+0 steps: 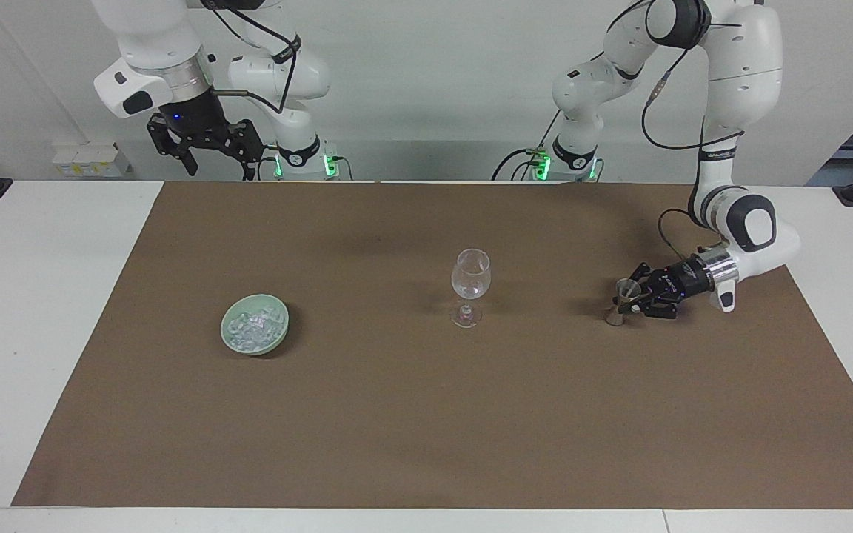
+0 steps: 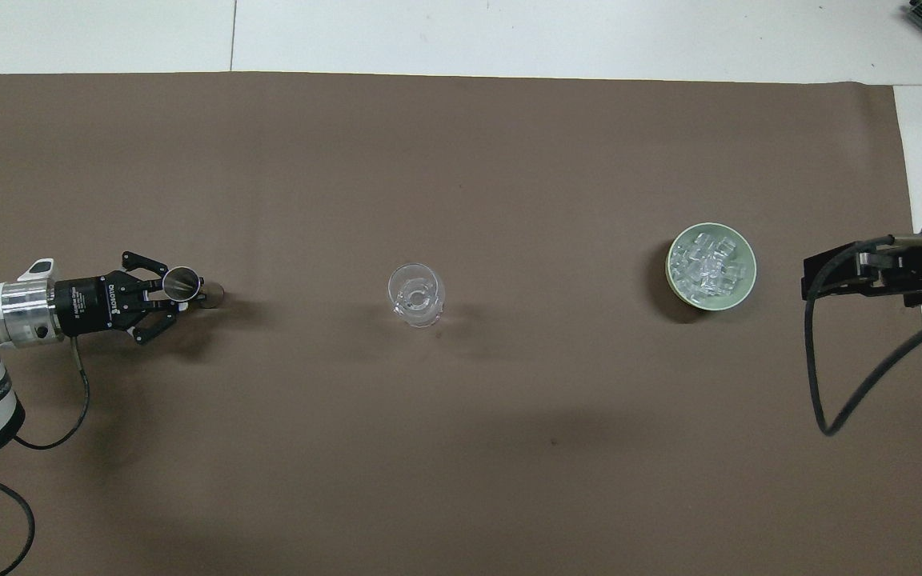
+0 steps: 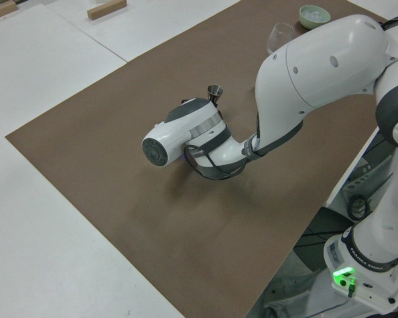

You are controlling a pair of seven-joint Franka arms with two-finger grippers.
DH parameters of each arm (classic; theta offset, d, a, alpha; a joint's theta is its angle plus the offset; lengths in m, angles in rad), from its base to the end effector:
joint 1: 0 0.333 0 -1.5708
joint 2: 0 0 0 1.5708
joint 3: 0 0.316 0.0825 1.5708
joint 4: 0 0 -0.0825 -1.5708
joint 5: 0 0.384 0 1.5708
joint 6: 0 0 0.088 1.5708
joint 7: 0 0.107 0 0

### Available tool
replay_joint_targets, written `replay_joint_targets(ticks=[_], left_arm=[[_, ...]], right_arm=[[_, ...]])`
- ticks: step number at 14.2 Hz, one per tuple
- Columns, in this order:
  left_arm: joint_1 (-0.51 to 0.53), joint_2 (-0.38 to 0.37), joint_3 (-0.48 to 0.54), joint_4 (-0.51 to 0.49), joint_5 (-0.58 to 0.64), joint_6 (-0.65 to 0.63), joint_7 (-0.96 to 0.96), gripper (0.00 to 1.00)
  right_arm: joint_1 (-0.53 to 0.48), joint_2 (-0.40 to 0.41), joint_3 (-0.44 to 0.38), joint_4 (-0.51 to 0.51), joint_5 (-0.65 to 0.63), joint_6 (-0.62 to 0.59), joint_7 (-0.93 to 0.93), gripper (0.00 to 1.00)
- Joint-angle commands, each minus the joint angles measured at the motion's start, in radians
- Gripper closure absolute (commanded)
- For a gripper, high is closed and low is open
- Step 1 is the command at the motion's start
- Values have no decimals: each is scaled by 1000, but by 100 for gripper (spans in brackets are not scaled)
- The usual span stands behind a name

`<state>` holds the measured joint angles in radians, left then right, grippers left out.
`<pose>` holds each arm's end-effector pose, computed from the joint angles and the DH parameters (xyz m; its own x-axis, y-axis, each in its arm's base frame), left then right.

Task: Pour wine and add ice with both arms
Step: 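Lower the metal cup onto the table with the left gripper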

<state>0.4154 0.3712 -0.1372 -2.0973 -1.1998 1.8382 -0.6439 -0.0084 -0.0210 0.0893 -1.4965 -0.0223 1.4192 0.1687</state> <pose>0.5436 0.0785 0.2477 -0.0029 0.3842 -0.9232 0.9875 0.1465 0.0579 0.5305 0.0410 0.6575 0.9945 -0.0912 -0.0515 -0.0896 -0.9954 0.0332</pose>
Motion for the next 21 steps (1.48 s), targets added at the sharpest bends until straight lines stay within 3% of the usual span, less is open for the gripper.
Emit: replay_joint_targets(ticks=[1, 8, 12, 13, 14, 19, 21], left_arm=[[14, -6, -7, -18, -23, 12, 24, 77], [17, -8, -5, -18, -15, 12, 33, 70], [17, -8, -4, -18, -12, 16, 33, 52], [17, -8, -4, -18, -11, 16, 33, 32], [17, -8, -4, -18, -9, 15, 33, 0], [39, -11, -1, -18, -4, -11, 32, 0], [59, -9, -1, -4, 67, -36, 38, 0]], right_arm=[[-21, -10, 7, -14, 5, 20, -18, 0], [-21, -10, 7, -14, 5, 20, -18, 0], [-21, -10, 7, -14, 5, 21, -18, 0], [-21, -10, 7, -14, 5, 20, -18, 0], [-21, -10, 7, -14, 5, 21, -18, 0], [-21, -10, 7, -14, 7, 21, -18, 0], [-21, -10, 7, -14, 5, 21, -18, 0]])
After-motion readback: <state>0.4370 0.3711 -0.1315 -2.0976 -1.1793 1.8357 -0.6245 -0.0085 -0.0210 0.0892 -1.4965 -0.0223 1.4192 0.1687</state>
